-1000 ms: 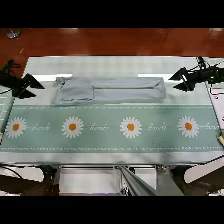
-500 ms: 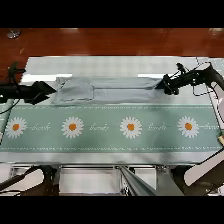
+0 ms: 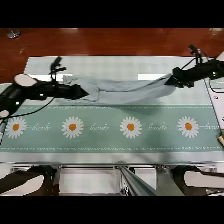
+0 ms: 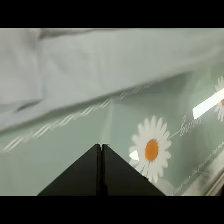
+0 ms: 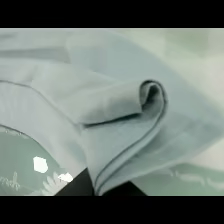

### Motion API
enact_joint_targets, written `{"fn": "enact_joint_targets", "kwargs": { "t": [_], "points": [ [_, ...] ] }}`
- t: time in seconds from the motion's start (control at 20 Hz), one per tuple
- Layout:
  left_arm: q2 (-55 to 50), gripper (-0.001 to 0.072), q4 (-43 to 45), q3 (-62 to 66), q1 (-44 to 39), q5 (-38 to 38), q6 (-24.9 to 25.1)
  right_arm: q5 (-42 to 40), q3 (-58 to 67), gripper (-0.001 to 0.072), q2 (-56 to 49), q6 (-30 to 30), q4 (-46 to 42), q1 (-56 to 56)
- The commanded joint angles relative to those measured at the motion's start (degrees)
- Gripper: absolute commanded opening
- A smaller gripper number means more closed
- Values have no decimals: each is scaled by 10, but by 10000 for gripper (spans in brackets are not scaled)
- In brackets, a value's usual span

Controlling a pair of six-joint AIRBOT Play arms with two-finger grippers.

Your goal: Fold the shirts.

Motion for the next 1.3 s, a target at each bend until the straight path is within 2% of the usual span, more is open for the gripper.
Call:
{"fn": "enact_joint_targets", "kwargs": {
  "t": [0.0,0.15,0.25,0.3,0.5,0.75,0.85,1.0,1.1,1.25],
  "points": [
    [-53,18,-16,48,-145,136,-29,-16,-137,24,191,3,-52,0],
    [-163,18,57,169,-239,150,-112,-4,-213,24,321,41,-67,0],
    [-248,18,122,262,-283,103,-192,9,-224,24,369,60,-67,0],
    [-288,18,130,306,-302,74,-216,12,-224,24,385,64,-67,0],
    [-395,19,129,409,-373,20,-262,24,-224,24,403,69,-64,0],
    [-428,21,88,442,-421,-29,-252,12,-224,25,403,68,-65,0],
    [-420,20,89,457,-395,-58,-252,13,-222,25,403,67,-64,0],
    [-376,20,96,466,-297,-118,-243,14,-189,25,386,67,-59,10],
    [-325,20,123,466,-221,-153,-244,7,-148,25,350,75,-59,47],
    [-220,21,217,457,-109,-206,-250,-27,-69,25,260,102,-59,140]
  ]
}}
